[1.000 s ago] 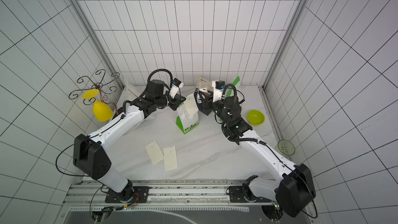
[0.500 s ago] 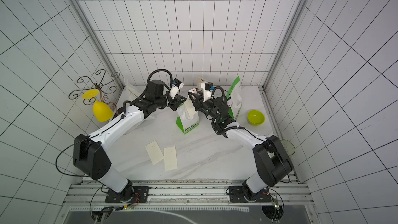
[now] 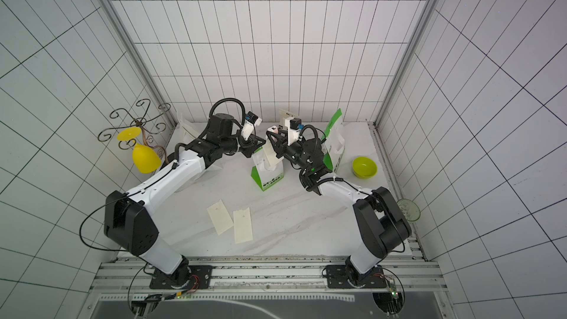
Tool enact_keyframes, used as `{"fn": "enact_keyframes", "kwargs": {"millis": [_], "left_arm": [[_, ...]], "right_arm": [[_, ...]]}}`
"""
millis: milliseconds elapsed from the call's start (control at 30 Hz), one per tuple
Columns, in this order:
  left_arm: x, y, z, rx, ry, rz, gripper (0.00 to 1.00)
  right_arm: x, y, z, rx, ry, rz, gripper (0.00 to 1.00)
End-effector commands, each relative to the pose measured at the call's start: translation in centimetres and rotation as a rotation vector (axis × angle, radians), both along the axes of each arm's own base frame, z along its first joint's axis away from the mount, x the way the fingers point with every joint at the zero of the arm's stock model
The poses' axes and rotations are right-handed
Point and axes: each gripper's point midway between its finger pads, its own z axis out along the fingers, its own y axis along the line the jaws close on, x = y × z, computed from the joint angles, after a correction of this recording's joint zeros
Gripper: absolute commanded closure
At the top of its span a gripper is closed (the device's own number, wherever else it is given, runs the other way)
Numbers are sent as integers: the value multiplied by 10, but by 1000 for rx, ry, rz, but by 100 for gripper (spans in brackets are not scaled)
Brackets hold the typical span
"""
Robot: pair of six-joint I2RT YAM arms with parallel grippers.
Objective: Staple the receipts to the bags
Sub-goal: Place the stapler in the takeout bag.
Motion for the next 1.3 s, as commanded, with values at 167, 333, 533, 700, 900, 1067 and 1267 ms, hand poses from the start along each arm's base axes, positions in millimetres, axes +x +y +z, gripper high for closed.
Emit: {"fn": "enact_keyframes", "kwargs": {"millis": [167,333,533,700,900,1067,1267], "left_arm": [[0,-4,-8,-4,33,-23,100],[2,-3,-11,3,38,-15,100],[4,-3,-12,5,43,-10,100],[5,-1,-15,17,45,1,100],[7,0,-17,22,47,8,100],[6,0,-14,18,40,3,100],[3,0,-11,11,36,-6,100]], "right_arm": [[6,5,32,52,-101,-18,100],[-2,2,46,66,-135,-14,100],[-3,3,51,68,-144,-12,100],[-9,1,61,90,-164,-6,100],[-12,-5,73,97,-177,-29,100],[0,0,61,78,-149,-37,100],[9,7,52,70,-131,-30,100]]}}
